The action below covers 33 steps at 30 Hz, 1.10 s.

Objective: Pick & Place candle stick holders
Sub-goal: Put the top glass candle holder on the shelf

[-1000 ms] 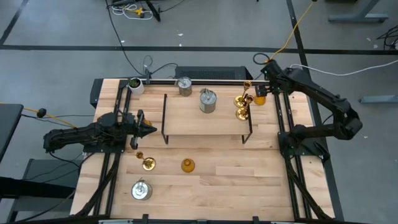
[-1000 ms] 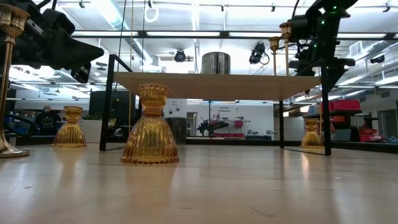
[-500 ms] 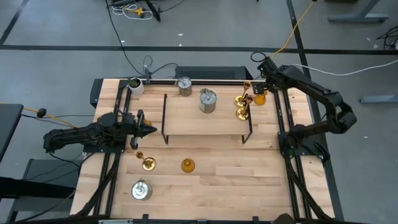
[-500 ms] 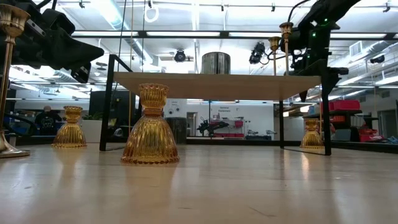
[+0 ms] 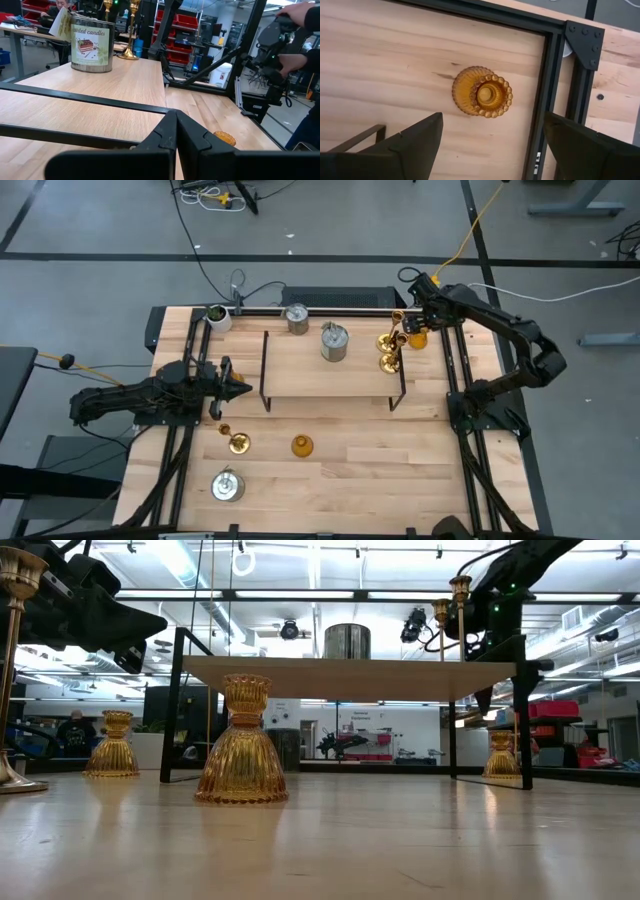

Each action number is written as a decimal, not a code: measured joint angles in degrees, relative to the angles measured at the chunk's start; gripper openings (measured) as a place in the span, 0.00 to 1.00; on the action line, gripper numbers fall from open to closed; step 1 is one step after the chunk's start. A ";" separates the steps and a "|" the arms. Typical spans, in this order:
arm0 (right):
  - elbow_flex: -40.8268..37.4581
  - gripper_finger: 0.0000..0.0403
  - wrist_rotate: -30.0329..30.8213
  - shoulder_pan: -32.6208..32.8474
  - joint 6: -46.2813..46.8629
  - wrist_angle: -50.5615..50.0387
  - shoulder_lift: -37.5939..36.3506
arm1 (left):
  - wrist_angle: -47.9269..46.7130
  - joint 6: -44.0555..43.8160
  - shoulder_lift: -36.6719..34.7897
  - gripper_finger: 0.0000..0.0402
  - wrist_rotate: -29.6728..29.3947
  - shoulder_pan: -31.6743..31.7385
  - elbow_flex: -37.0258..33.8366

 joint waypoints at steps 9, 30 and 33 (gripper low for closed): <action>-0.20 0.86 0.04 -0.39 0.02 0.92 0.12 | 0.00 -0.01 0.00 0.02 0.00 0.00 -0.01; -1.84 0.72 2.46 -2.02 7.54 3.00 0.08 | 0.00 -0.02 -0.01 0.02 0.00 0.00 0.00; -1.84 0.67 2.48 -2.05 7.56 3.02 0.08 | 0.00 0.00 -0.01 0.02 0.00 0.00 -0.01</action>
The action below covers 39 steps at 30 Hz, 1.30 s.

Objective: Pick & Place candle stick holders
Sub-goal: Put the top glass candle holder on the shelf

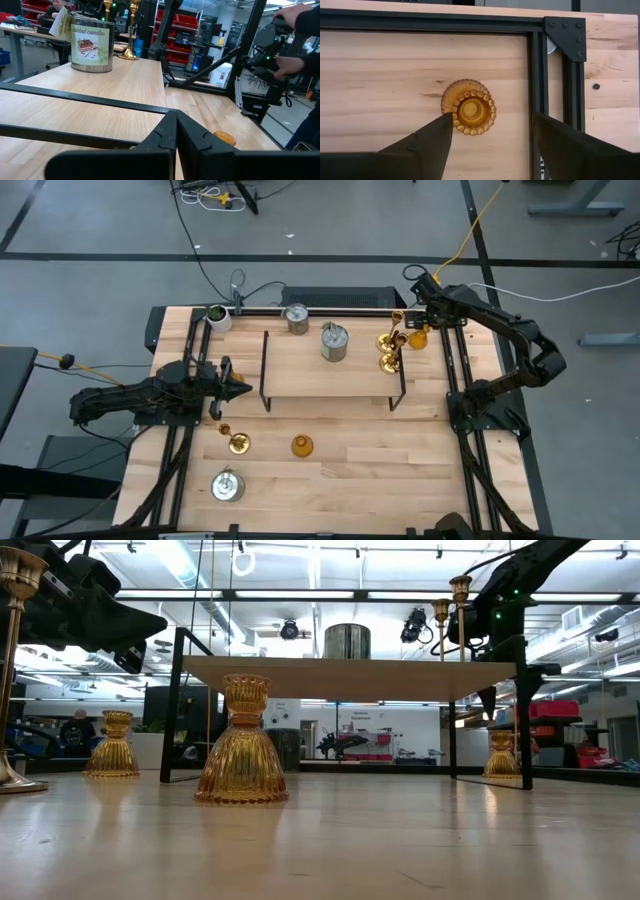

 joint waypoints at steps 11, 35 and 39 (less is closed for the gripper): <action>0.00 0.60 -6.09 0.99 -2.22 4.16 -0.02 | 0.00 0.01 0.01 0.02 0.00 0.00 0.01; -0.02 0.60 -7.52 1.27 -3.49 4.14 6.38 | 0.00 -0.01 0.01 0.02 -0.01 0.00 0.00; -0.02 0.60 -7.37 1.27 -3.50 4.19 7.36 | 0.00 -0.01 -0.01 0.02 0.00 0.00 0.00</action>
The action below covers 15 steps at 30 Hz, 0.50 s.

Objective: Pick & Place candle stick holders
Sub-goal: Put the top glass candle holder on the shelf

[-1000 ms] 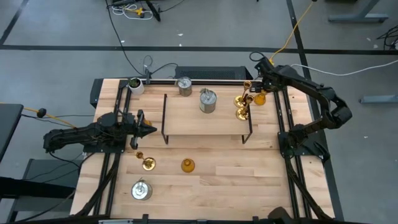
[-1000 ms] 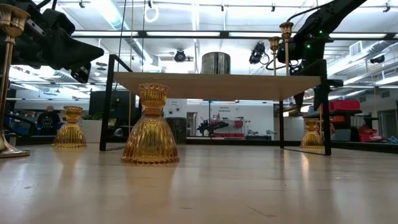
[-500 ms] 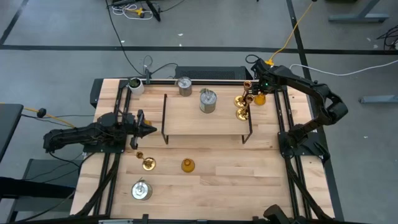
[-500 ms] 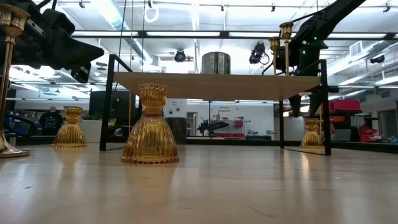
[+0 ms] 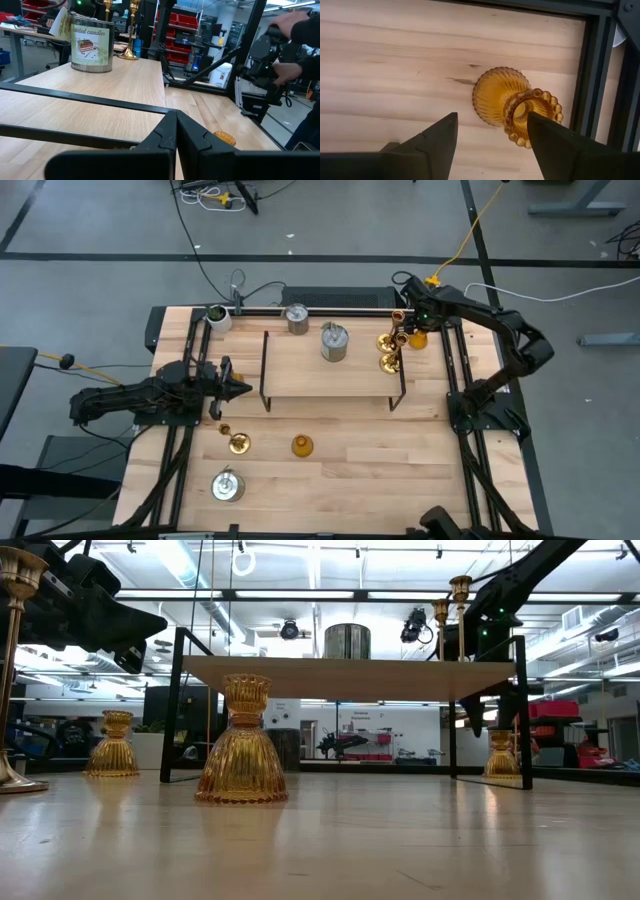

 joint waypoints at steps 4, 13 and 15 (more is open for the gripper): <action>0.00 0.60 0.00 0.00 -0.06 0.04 0.94 | 0.00 0.00 0.02 0.02 0.00 0.00 0.02; 0.00 0.60 0.00 -0.01 -0.24 0.02 2.02 | 0.00 0.02 0.02 0.02 0.00 0.00 0.00; 0.00 0.60 0.00 0.00 -0.24 0.02 2.02 | 0.00 0.00 0.00 0.02 0.00 0.00 0.02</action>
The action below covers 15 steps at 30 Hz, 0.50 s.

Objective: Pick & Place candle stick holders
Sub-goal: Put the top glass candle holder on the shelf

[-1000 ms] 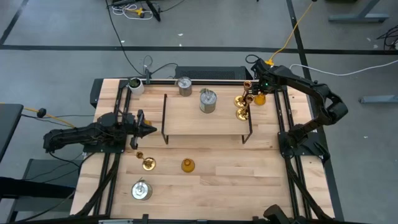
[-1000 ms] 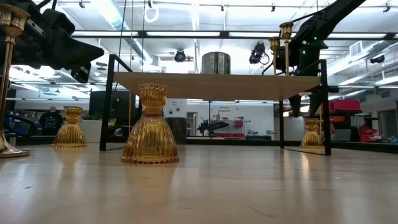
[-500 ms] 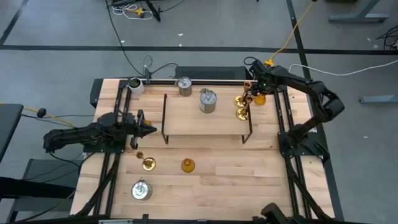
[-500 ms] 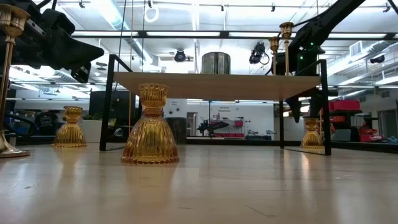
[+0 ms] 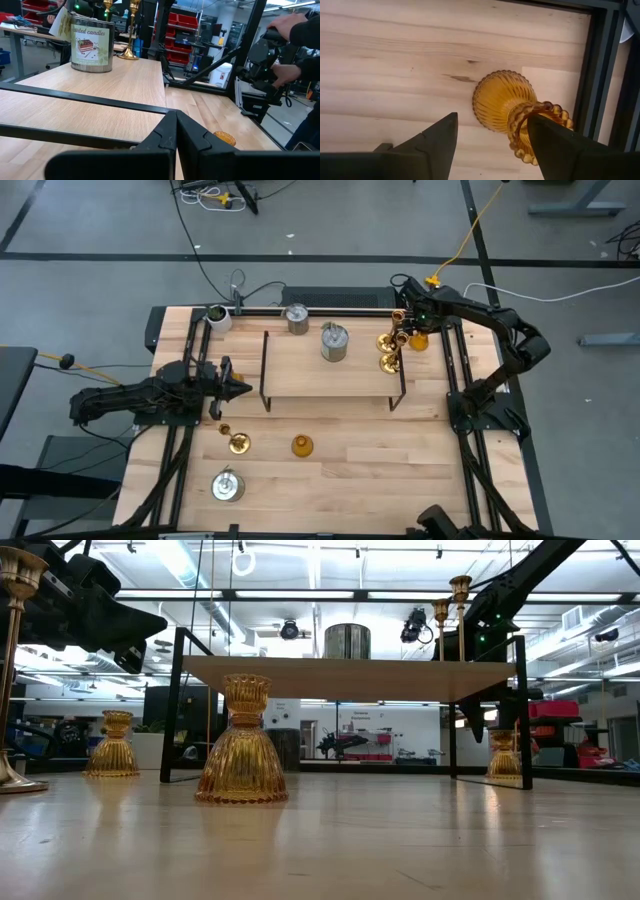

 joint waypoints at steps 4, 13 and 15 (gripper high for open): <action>0.00 0.60 -0.01 -0.02 0.00 -0.01 0.00 | 0.00 0.00 0.01 0.02 0.00 0.00 0.00; 0.00 0.49 0.02 -0.02 0.00 -0.08 0.00 | 0.00 0.02 0.02 0.02 0.00 0.00 -0.02; 0.00 0.45 0.02 -0.02 0.00 -0.08 0.00 | 0.00 0.00 0.02 0.02 0.00 0.00 -0.02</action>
